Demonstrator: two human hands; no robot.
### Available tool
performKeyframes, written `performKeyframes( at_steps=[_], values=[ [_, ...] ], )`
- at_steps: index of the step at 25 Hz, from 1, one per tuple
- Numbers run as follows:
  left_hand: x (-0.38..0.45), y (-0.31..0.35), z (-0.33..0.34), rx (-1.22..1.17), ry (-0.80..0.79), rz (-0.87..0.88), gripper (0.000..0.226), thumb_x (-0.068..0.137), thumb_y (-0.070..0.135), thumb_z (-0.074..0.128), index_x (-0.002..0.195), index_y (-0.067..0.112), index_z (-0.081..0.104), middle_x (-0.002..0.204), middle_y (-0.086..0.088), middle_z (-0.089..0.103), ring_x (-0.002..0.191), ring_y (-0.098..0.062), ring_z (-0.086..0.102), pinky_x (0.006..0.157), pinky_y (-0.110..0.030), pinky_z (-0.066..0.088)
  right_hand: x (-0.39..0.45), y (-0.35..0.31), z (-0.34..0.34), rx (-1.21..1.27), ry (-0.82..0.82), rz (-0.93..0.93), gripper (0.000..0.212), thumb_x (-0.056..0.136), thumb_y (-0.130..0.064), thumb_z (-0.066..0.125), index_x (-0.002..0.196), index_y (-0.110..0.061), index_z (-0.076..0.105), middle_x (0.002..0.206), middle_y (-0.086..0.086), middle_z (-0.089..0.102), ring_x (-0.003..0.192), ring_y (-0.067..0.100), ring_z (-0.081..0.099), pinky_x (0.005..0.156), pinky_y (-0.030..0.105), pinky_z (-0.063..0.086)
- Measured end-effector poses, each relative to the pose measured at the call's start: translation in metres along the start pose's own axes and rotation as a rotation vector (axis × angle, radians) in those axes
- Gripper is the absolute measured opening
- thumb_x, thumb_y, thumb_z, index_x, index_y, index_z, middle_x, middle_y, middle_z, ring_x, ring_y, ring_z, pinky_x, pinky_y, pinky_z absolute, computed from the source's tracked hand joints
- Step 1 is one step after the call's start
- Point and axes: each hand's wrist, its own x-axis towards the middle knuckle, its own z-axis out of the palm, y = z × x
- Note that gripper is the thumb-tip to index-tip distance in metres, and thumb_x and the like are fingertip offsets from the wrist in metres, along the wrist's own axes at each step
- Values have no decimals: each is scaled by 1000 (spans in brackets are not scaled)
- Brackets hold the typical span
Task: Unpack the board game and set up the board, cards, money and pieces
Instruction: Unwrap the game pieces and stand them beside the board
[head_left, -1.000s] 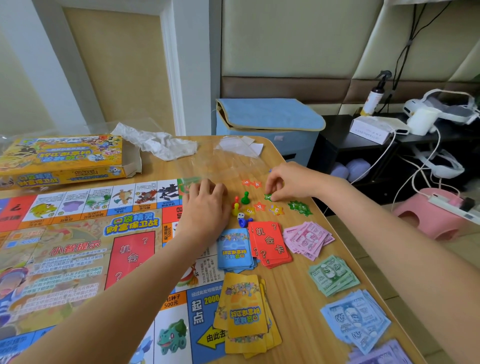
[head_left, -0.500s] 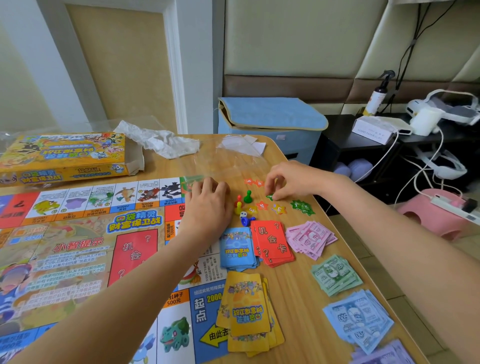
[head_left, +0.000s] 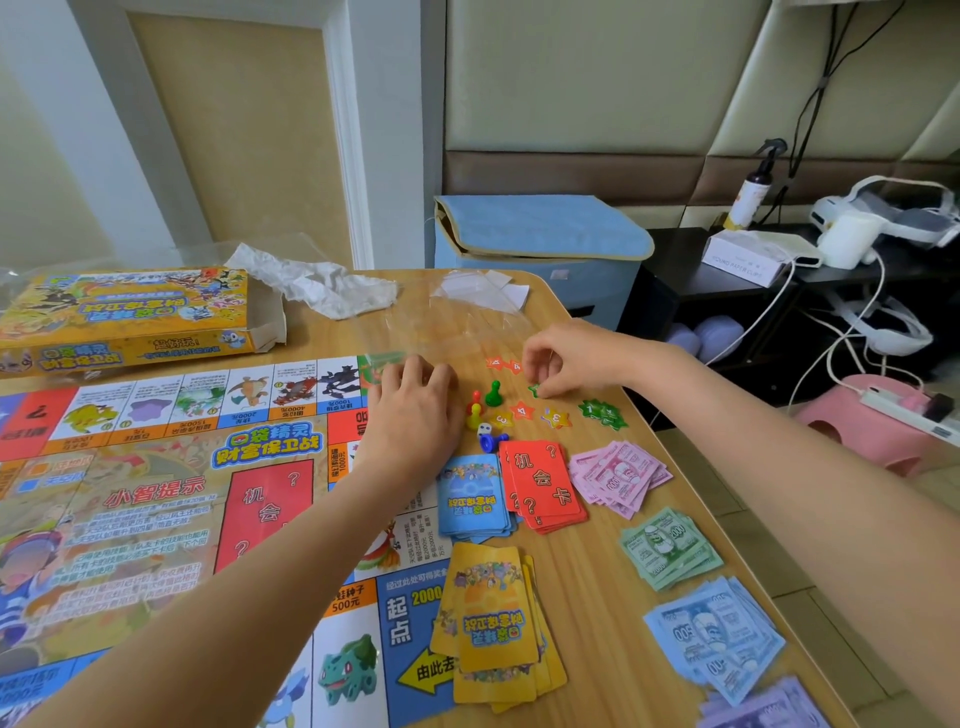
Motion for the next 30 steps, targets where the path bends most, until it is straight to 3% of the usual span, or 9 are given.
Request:
performKeyframes(
  at_steps=[3,7,9,13,19,23,26,30],
  values=[
    [0,0,0,5,-4,-4,34,98,37,32,121,16,46,121,-6,43,113,-26,38,95,-35,30,1,7,3,99,83,53,15,80,-12,72,95,-12,69,78,-7,61,72,5,56,77,25,50],
    [0,1,-1,-4,-8,-1,35,98,39,31,121,16,47,122,-6,43,113,-26,38,95,-35,31,6,6,2,124,149,127,11,79,-15,73,89,-11,71,75,-10,58,68,0,51,63,15,41],
    [-1,0,-1,0,-11,-2,36,98,39,31,122,17,46,122,-6,43,114,-26,38,96,-35,30,8,7,2,148,146,170,7,79,-17,74,83,-14,69,80,-8,59,75,3,52,62,16,38],
    [0,0,0,5,-3,-1,35,98,39,31,121,18,46,122,-5,43,113,-25,38,95,-34,29,13,15,2,289,198,306,16,77,-20,76,87,-9,71,96,-3,61,97,12,53,75,26,38],
    [-1,0,1,12,3,-2,35,98,39,31,123,19,45,122,-4,42,113,-24,37,96,-33,28,33,21,-2,337,286,448,23,75,-22,77,92,-8,72,109,6,64,110,21,54,79,28,41],
    [1,-1,1,8,2,-3,34,98,38,31,124,19,43,123,-3,41,114,-23,36,97,-33,27,57,24,-2,265,291,514,37,74,-30,78,101,-6,71,107,9,67,108,24,56,92,34,48],
    [1,-1,2,6,3,0,35,98,38,29,123,19,43,123,-3,40,114,-23,36,97,-32,28,75,26,0,228,286,558,55,68,-39,80,109,-4,65,112,11,64,109,27,56,93,39,49],
    [1,-1,3,13,16,4,34,98,37,30,123,18,44,122,-3,41,113,-24,37,95,-32,29,91,28,-5,114,279,611,65,71,-49,75,116,-5,58,122,12,57,119,32,47,97,39,42]
  ],
)
